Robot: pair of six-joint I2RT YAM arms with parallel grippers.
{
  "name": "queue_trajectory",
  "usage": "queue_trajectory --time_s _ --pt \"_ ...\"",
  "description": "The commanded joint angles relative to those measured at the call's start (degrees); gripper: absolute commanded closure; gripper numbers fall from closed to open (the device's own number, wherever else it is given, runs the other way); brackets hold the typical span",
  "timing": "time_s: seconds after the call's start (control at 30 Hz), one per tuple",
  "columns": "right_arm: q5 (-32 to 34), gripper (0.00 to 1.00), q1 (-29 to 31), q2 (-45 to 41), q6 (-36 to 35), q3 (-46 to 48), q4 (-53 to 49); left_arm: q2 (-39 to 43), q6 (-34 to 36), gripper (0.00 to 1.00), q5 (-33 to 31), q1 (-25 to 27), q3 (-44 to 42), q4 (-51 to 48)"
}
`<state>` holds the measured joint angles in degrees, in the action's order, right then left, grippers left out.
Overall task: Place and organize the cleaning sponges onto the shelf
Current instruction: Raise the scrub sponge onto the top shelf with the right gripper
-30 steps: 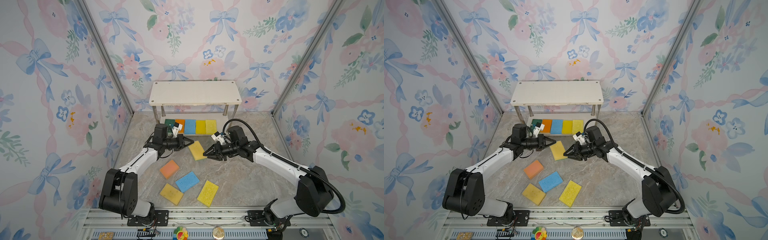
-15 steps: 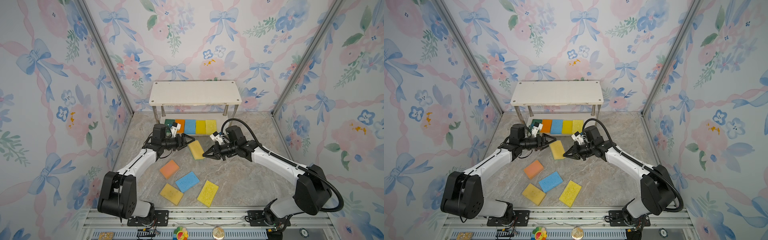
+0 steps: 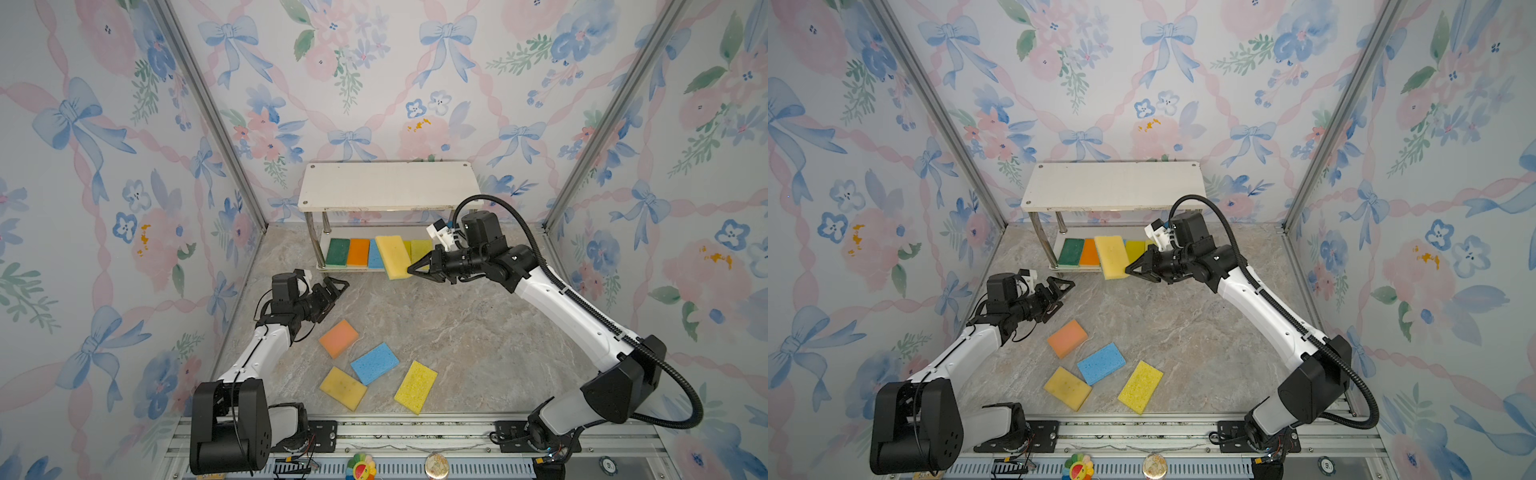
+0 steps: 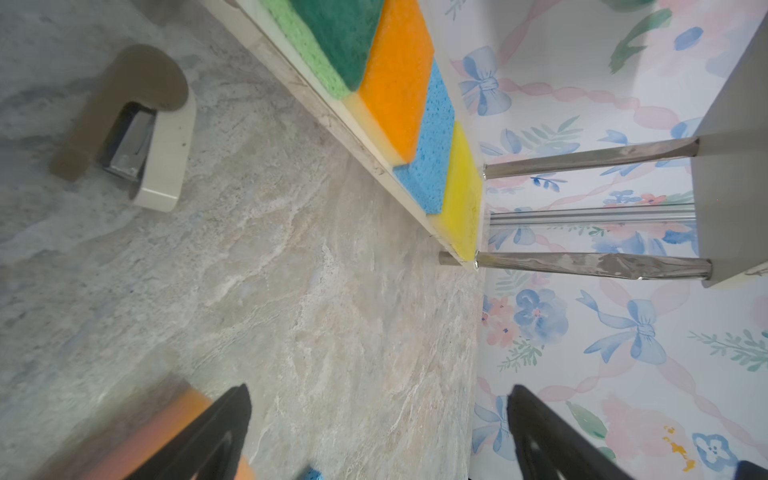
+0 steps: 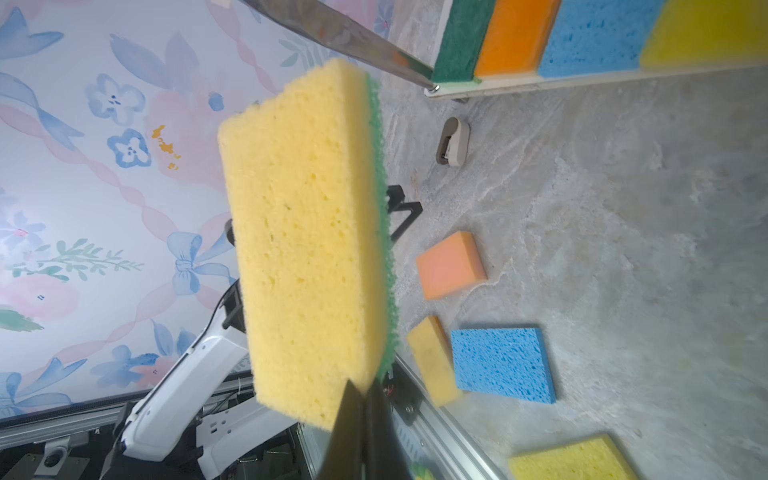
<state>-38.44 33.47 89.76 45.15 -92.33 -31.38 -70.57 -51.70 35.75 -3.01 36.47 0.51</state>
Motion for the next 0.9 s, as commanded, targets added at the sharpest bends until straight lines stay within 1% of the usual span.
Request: queue_trajectory --time_s 0.0,0.1,0.2,0.37,0.47,0.57,0.63,0.87 --pt "2.51 1.0 0.7 4.71 -1.1 -8.88 -4.89 -0.04 1.59 0.02 -2.06 -0.42 2.19 -0.91" --pt "4.02 1.0 1.8 11.45 -0.7 -19.16 -6.9 -0.98 2.03 0.02 -2.01 -0.48 4.59 -1.48" --pt "5.34 1.0 2.64 17.85 -0.37 -29.52 -8.41 -1.8 2.19 0.02 -1.24 -0.43 5.22 -1.48" --pt "8.4 1.0 3.28 30.93 1.81 -48.37 -9.47 -1.87 2.3 0.02 -0.58 -0.33 3.95 -1.41" --pt "9.45 1.0 3.77 37.53 3.56 -57.33 -8.81 -1.98 1.96 0.02 0.48 0.56 3.08 -1.44" --pt "9.72 0.99 3.97 39.98 7.15 -57.61 -2.86 -2.12 2.04 0.02 1.55 1.22 3.08 -1.41" --pt "10.01 0.99 4.05 41.05 8.54 -57.39 -0.08 -2.38 2.3 0.02 1.92 1.33 1.28 -1.69" --pt "11.37 0.96 4.58 43.62 12.42 -57.73 7.83 -4.12 3.54 0.02 2.86 2.03 2.2 -2.55"
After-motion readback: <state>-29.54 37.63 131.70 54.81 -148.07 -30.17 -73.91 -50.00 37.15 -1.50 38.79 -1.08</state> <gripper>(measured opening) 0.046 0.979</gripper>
